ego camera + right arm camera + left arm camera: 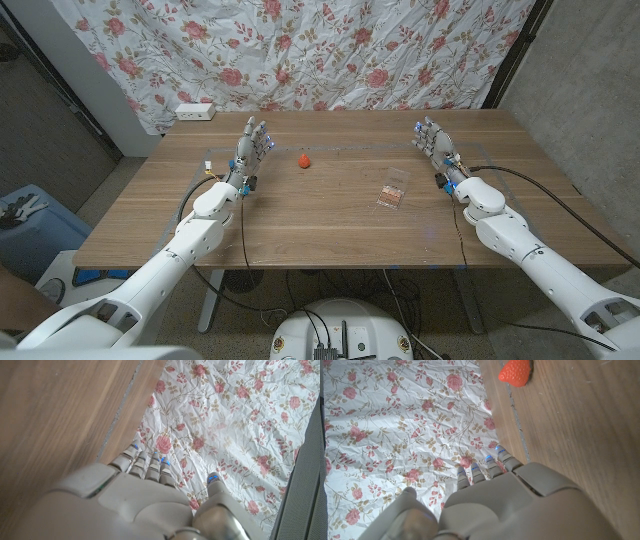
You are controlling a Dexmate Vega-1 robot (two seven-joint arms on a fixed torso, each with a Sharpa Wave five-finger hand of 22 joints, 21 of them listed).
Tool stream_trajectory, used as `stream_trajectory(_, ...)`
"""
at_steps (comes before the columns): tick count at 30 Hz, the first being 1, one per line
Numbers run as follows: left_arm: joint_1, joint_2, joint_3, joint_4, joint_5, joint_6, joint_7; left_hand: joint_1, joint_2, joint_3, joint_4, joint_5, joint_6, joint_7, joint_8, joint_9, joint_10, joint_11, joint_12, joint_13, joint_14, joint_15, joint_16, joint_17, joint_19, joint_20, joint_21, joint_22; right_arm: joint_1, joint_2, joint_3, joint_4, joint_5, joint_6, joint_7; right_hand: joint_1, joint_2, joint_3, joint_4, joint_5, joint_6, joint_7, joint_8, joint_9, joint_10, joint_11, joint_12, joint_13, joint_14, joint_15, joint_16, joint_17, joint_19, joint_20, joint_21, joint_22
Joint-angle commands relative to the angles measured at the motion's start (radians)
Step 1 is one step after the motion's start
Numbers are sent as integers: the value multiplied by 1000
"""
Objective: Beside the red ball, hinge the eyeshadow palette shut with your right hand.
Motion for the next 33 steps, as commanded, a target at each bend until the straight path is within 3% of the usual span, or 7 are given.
stream_trajectory(1,0,0,0,0,0,0,0,5,9,8,-2,7,-2,-7,5,4,2,-9,6,4,4,-23,6,5,7,1,4,4,-49,-64,8,-96,-47,-41,-47,-6,3,1,-6,3,-1,1,2,1,14,-12,7,2,2,-19,-4,-3,-23,-3,-2,3)
stream_trajectory(19,-1,0,0,1,0,0,0,5,9,8,-2,7,-2,-7,5,4,0,-8,5,4,5,-24,6,5,7,4,4,4,-114,-194,9,-267,-213,-130,-134,-7,6,-2,-15,2,5,1,6,1,39,-26,8,0,-23,-18,-16,-15,-76,-1,-4,3)
stream_trajectory(33,-1,0,0,1,0,0,0,5,10,8,-2,7,-2,-7,5,4,0,-8,5,4,4,-24,6,5,7,1,4,4,-137,-302,6,-414,-323,-290,-144,-14,9,-6,-17,1,9,5,7,1,71,-35,12,-2,-44,-17,-21,-21,-121,-6,-3,3)
